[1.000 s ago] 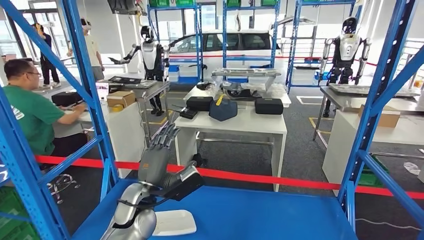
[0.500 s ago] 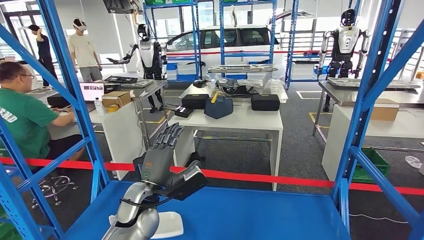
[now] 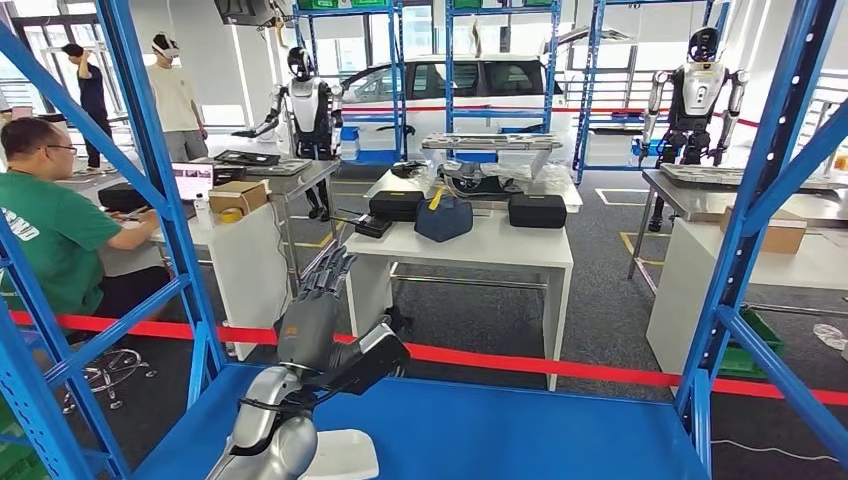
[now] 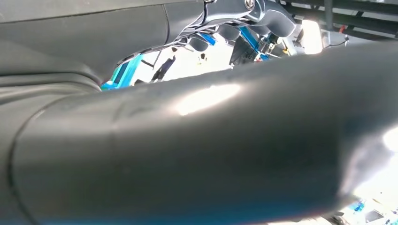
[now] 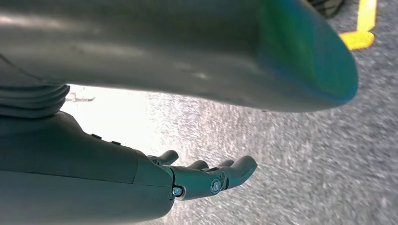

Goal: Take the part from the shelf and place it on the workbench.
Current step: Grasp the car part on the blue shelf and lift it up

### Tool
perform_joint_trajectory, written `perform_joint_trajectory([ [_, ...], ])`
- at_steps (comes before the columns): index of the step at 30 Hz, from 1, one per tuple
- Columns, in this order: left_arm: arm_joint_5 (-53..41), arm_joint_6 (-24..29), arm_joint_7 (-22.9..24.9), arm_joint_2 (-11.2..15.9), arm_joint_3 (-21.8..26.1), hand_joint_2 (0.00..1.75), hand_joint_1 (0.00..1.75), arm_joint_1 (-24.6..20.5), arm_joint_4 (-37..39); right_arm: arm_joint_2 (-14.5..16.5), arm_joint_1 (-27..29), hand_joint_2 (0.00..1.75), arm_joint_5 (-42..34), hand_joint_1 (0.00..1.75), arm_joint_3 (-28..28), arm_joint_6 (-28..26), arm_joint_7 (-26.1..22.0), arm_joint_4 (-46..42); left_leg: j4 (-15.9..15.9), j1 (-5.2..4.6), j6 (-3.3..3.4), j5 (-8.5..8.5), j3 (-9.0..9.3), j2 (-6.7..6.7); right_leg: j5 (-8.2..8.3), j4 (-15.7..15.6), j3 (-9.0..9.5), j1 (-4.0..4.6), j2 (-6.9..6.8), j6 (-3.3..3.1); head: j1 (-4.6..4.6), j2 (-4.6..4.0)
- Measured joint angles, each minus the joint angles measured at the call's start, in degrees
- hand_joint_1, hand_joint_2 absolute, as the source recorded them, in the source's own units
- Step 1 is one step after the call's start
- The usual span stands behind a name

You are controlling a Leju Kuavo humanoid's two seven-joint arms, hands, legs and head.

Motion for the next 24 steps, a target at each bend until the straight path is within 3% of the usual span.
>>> perform_joint_trajectory([
  [3, 0.1, -0.3, 1.3, 0.1, -0.5, 0.0, 0.0, -0.2, 0.3, 0.0, -0.1, 0.0, 0.0, 0.0, -0.3, 0.0, 0.0, 0.0, 1.2, -0.18, -0.7, -0.66, -0.69, -0.17, -0.18, -1.1, 0.45, 0.2, 0.33, -1.58, -0.02, 0.0],
  [6, 0.1, -0.4, 2.7, 0.4, -0.8, 0.0, 0.0, -0.3, 0.7, 0.1, -0.1, 0.0, 0.0, 0.0, -0.6, 0.0, 0.0, 0.0, 3.0, 0.0, -1.45, -1.91, -1.62, -0.2, -0.05, -1.1, 0.51, 0.04, 0.3, -2.58, -0.07, 0.0],
  [9, 0.1, -0.5, 3.8, 0.7, -0.9, 0.0, 0.0, -0.3, 1.3, 0.1, -0.1, 0.0, 0.0, 0.0, -0.9, 0.0, -0.1, 0.0, 12.8, 0.44, -2.3, -6.6, -6.3, -0.16, 0.0, -1.2, 0.54, -0.07, 0.26, -3.0, -0.15, 0.0],
  [10, 0.1, -0.5, 4.0, 0.8, -0.9, 0.0, 0.0, -0.3, 1.5, 0.1, -0.1, 0.0, 0.0, 0.0, -1.0, 0.0, -0.1, 0.0, 15.8, 0.54, -2.37, -7.53, -7.82, -0.16, -0.01, -1.2, 0.53, -0.07, 0.25, -3.02, -0.16, 0.0],
  [11, 0.1, -0.5, 4.3, 1.0, -0.9, 0.0, 0.0, -0.2, 1.7, 0.1, -0.1, 0.0, 0.0, 0.0, -1.1, 0.0, -0.1, 0.0, 17.0, 0.59, -2.3, -7.42, -8.53, -0.16, -0.02, -1.2, 0.54, -0.06, 0.26, -3.03, -0.16, 0.0],
  [12, 0.0, -0.6, 4.8, 1.1, -1.0, 0.0, 0.0, -0.2, 1.8, 0.1, -0.1, 0.0, 0.0, 0.0, -1.2, 0.0, -0.1, 0.0, 16.1, 0.58, -2.11, -6.29, -8.2, -0.17, -0.03, -1.2, 0.58, -0.03, 0.28, -3.04, -0.15, 0.0],
  [15, -0.6, -0.7, 6.9, 1.4, -1.1, 0.0, 0.0, -0.3, 2.1, 0.2, -0.1, 0.0, 0.1, 0.0, -1.3, 0.0, -0.1, 0.0, 5.2, 0.25, -0.93, -1.1, -3.04, -0.2, -0.03, -1.4, 0.79, 0.09, 0.33, -2.89, -0.15, 0.0],
  [17, -1.0, -0.8, 8.0, 1.6, -1.3, 0.0, 0.0, -0.4, 2.4, 0.3, -0.1, 0.0, 0.2, 0.0, -1.4, 0.0, -0.1, 0.0, 1.0, -0.18, -0.43, -0.16, -0.96, -0.19, 0.13, -1.7, 0.85, 0.03, 0.3, -2.35, -0.19, 0.0],
  [21, -0.9, -1.9, 9.0, 2.3, -1.5, 0.0, 0.0, 0.1, 3.3, 0.2, -0.1, 0.0, 0.5, 0.0, -1.4, 0.1, 1.2, 0.0, -0.9, 0.01, 0.07, 0.67, -0.02, -0.12, -0.12, -1.8, 0.92, 0.07, 0.07, -1.03, -0.18, 0.0],
  [22, -0.9, -2.2, 9.0, 2.4, -1.5, 0.0, 0.0, 0.2, 3.5, 0.2, -0.2, 0.0, 0.6, 0.0, -1.4, 0.2, 2.3, 0.0, -1.4, 0.17, 0.26, 0.97, 0.25, -0.08, -1.1, -0.3, 0.25, 0.17, 0.02, -0.91, -0.17, 0.0],
  [24, -1.0, -2.4, 9.2, 2.7, -1.5, 0.0, 0.0, 0.8, 4.1, -0.1, -0.2, 0.0, 0.9, 0.0, -1.5, 0.3, 6.9, 0.0, -1.6, 0.1, 0.65, 1.07, 0.29, -0.01, -4.4, 6.3, -2.94, 0.37, -0.01, -0.81, -0.15, 0.0],
])
